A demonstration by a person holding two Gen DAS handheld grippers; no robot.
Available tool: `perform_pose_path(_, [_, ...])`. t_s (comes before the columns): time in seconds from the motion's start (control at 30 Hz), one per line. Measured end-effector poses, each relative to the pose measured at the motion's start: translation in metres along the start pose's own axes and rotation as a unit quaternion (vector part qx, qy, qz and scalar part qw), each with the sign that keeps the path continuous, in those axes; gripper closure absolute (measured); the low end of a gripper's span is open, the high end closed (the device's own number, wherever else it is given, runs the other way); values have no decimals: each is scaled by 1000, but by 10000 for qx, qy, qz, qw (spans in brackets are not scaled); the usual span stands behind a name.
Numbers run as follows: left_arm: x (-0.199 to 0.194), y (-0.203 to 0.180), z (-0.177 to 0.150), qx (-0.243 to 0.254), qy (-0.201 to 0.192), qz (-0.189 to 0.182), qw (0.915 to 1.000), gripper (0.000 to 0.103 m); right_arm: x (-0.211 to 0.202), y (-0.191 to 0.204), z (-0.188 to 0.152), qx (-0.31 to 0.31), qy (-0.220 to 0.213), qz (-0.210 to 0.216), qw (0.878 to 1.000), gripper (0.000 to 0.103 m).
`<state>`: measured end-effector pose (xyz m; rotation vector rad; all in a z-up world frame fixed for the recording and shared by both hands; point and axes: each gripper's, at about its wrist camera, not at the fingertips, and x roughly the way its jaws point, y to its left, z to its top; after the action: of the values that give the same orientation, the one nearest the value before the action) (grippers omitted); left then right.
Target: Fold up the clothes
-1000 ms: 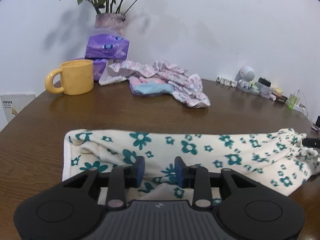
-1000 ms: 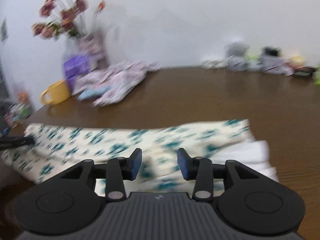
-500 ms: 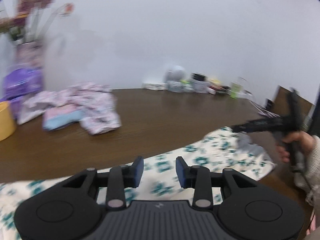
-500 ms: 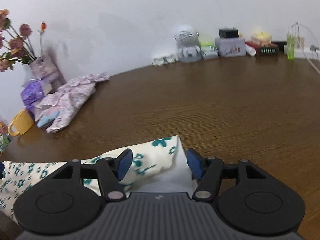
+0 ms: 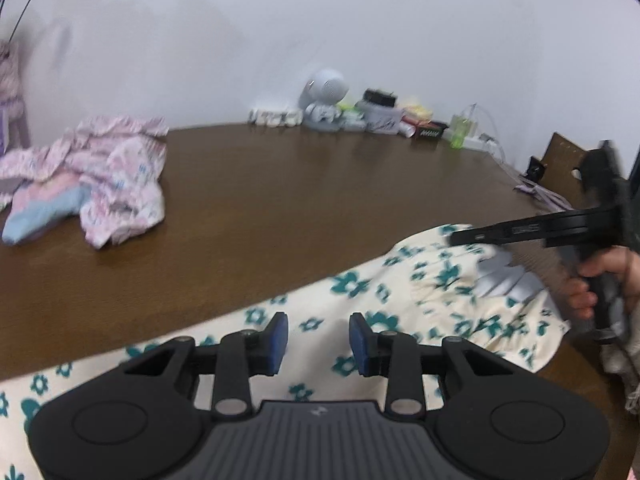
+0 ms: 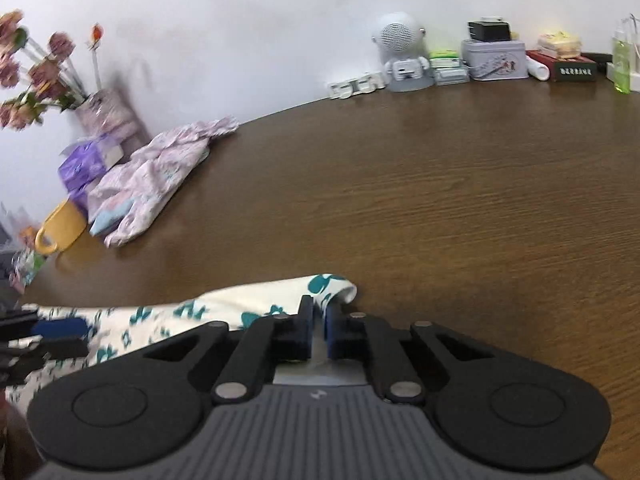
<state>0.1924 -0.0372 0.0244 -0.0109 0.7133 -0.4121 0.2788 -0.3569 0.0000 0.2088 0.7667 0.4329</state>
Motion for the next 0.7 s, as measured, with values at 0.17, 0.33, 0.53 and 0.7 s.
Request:
perform_pose_path(0.17, [4,12,-5,-113,60,-29,9999,73,-23,-11,-1,266,53,371,9989,99])
perform_pose_path(0.33, [5,11,-8,23,10,15,10000,75,-24,-20,-3,299,195,227,9991,101])
perform_pose_path(0.53, [4,11,-9,83,-46,-8,10000,75,-21,-8,-5,-203,173,-158,9995,101])
perform_pose_path(0.7, [3,10,-12,143,-104,-35,9998,76,-32,-11,-4,0,15,-291,9996,94])
